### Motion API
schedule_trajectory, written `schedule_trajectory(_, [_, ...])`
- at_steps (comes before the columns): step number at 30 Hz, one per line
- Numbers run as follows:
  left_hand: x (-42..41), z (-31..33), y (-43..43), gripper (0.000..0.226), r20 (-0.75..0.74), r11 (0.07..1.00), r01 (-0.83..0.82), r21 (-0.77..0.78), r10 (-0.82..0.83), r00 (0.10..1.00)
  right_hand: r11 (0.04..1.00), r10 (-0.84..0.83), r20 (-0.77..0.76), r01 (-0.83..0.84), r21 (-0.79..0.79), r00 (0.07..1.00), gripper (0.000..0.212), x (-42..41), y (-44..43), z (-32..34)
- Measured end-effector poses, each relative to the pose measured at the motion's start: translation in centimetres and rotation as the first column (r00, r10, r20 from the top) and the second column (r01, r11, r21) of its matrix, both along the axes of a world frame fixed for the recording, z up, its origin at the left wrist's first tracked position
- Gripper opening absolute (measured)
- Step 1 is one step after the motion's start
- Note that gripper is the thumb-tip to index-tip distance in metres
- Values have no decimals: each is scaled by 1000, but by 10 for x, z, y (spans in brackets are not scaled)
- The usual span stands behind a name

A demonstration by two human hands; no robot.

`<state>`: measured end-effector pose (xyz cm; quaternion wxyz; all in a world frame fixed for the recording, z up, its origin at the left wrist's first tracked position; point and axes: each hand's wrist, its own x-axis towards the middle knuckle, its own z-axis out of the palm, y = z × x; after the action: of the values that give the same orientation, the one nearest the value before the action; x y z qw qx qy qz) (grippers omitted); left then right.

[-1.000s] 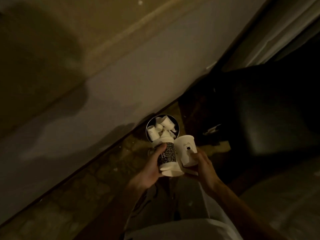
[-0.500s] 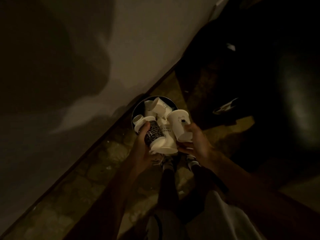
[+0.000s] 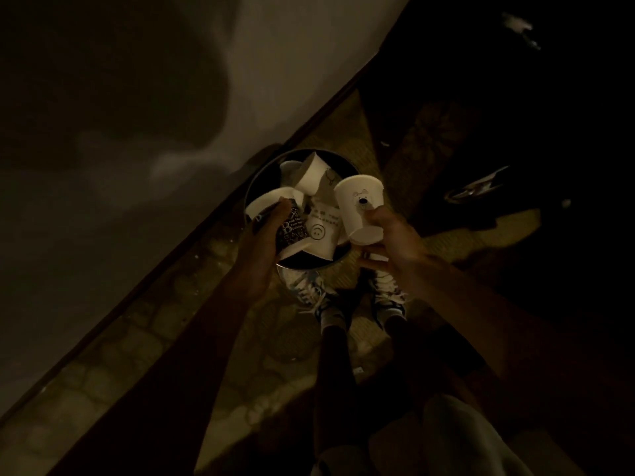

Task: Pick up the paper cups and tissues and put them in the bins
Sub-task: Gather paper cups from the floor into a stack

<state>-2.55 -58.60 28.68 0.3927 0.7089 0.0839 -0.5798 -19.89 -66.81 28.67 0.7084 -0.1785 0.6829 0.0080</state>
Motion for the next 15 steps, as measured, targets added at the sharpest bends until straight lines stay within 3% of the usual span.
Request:
schedule_trajectory(2, [3,1,11,42,167,999,48,-2,-47,985,1000,8,-49,-9,-20,999,20,-6,-4,1])
schedule_trajectory(4, [2,-1,23,34,290,999,36,39,-46,956,999,17,-85,-20,-36,996,32,-10,-8,2])
schedule_trajectory(9, [-11,-21,47,73,460,978,161,132,-204,864,980,111,-111,-127,-152,988,50,-16,-12,-5])
schedule_trajectory(15, [-26,-49,37,85,616,925,360,125,-357,702,830,415,-130,-433,-351,900,57,-25,-15,-17])
